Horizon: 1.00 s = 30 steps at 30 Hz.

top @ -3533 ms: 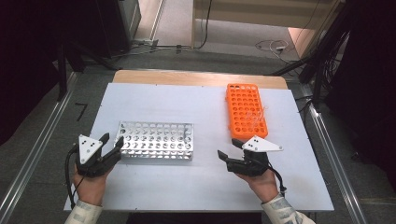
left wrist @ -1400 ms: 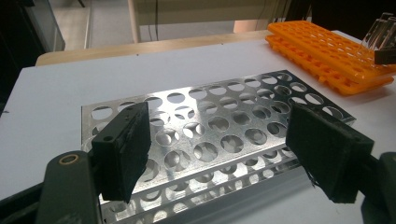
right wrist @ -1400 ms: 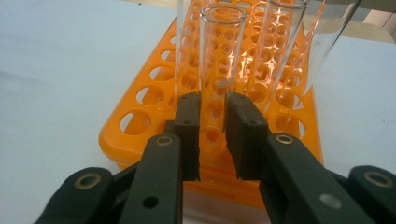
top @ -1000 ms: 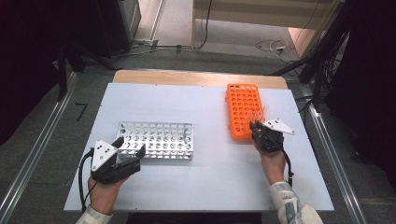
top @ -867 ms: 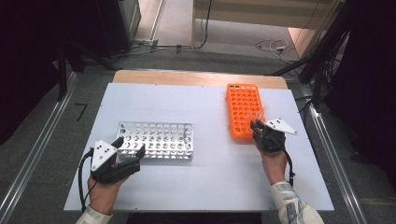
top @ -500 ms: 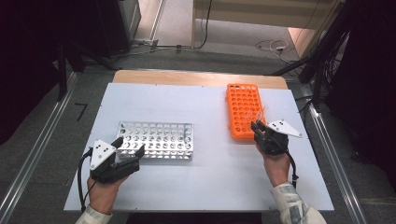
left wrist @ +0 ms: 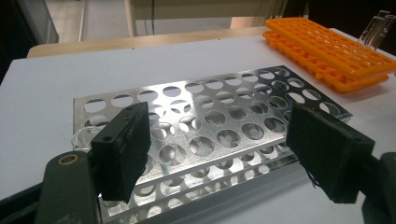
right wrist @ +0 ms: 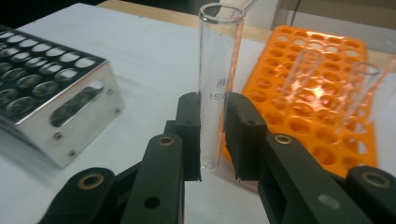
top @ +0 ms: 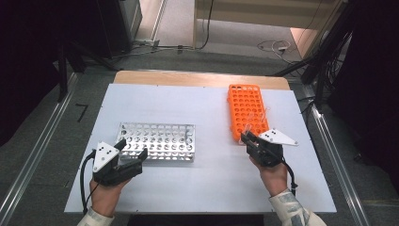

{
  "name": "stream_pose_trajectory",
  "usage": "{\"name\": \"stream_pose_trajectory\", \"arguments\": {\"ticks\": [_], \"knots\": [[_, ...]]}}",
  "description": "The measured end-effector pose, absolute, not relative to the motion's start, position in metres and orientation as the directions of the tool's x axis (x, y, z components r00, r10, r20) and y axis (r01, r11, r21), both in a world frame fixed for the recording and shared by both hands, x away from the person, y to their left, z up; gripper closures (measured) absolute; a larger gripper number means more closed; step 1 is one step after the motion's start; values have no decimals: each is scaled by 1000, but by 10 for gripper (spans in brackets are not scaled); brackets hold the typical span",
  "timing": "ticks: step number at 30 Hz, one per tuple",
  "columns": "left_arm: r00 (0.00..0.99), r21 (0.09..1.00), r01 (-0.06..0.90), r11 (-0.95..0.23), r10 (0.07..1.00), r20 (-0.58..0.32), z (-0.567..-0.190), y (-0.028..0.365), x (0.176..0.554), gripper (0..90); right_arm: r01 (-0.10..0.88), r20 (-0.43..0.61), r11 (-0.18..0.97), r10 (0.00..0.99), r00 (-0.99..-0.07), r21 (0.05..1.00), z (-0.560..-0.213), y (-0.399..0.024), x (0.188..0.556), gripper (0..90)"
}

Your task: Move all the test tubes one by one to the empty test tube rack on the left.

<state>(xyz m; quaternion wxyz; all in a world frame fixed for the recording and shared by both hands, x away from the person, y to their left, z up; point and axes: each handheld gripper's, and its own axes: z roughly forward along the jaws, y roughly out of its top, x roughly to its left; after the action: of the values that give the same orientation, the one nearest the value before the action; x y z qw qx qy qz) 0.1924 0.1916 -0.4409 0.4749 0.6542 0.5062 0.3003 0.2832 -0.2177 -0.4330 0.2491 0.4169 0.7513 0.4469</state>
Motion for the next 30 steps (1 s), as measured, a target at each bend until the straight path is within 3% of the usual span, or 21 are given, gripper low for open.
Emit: {"name": "stream_pose_trajectory", "arguments": {"ticks": [16,30], "knots": [[340,923,382,-48,936,-92,-443,182,192,221,382,6,363,718,-696,850,-448,-167,252,737],[396,915,395,-81,914,-90,-446,167,193,228,361,15,391,661,-750,846,-454,-142,242,737]]}}
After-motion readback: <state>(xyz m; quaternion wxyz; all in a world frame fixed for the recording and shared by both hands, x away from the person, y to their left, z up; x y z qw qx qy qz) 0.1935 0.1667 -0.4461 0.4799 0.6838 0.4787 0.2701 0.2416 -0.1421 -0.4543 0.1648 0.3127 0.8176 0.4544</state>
